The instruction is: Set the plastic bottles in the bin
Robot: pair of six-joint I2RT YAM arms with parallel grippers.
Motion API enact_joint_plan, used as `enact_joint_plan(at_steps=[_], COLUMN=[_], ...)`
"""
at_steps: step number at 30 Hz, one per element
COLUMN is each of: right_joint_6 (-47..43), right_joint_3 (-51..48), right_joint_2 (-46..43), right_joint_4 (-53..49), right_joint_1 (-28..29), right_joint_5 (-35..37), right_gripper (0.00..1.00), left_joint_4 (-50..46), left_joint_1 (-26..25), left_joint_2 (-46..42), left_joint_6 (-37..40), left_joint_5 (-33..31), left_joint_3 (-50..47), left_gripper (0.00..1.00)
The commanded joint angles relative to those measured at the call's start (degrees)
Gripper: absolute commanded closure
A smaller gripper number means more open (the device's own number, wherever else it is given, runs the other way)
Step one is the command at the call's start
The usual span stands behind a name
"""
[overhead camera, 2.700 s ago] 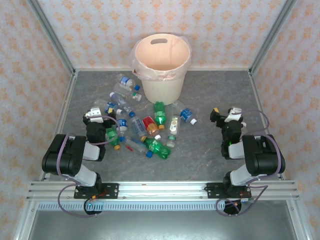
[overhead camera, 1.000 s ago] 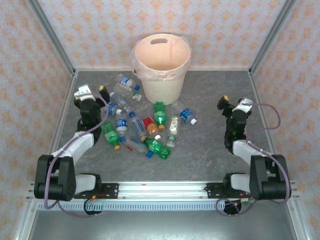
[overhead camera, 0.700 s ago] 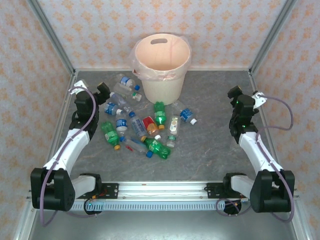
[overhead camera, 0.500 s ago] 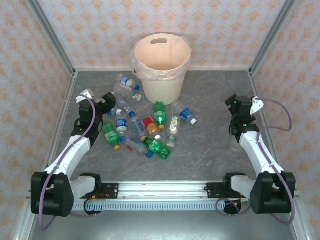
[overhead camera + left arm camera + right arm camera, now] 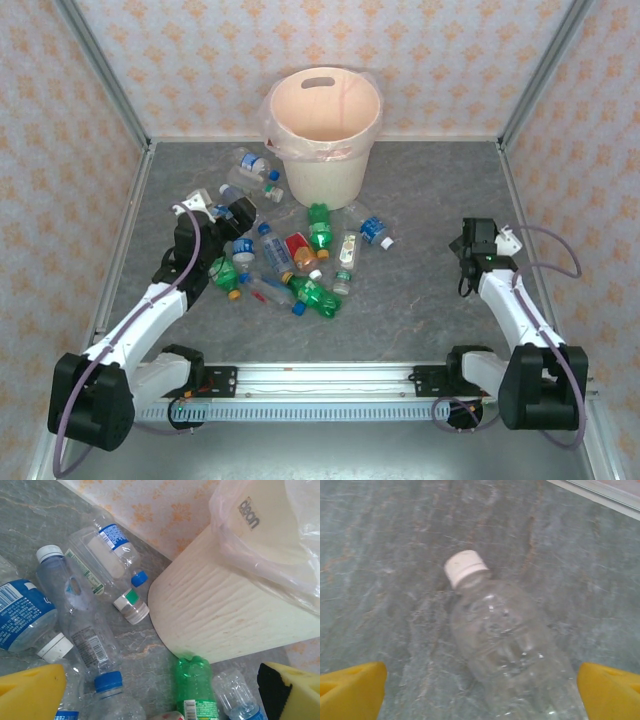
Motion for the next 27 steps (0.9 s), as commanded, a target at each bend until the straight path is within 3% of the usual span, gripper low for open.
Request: enact_joint_plan(at_steps=[1,7,13,27], right_joint_6=[-0.2,-3.2,-5.4,-2.1], right_joint_3=[-2.5,-4.9,-6.2,-8.5], right_joint_2=[0.6,2.9,4.0,6.5], right_joint_4=[-0.4,4.3,7.2,6.6], right_joint_1=[-3.5,-5.3,-5.3,-1.3], right_joint_5=[-0.8,-11.3,-16.7,-15.8], right_gripper=[0.03,0.06,0.15,0.18], left_joint_4=[-0.2,-1.3,-0.7,-2.0], left_joint_1=[-0.3,-0.4,-0.4,-0.9], left_joint_2=[-1.4,1.0,3.1,5.9], left_joint_6=[-1.4,-1.4,-1.4,-0.8], left_joint_5=[0.6,3.2,5.1,6.4], left_joint_3=[1.2,4.5,6.3,9.3], left_gripper=[0.01,0.01,0.01,0.01])
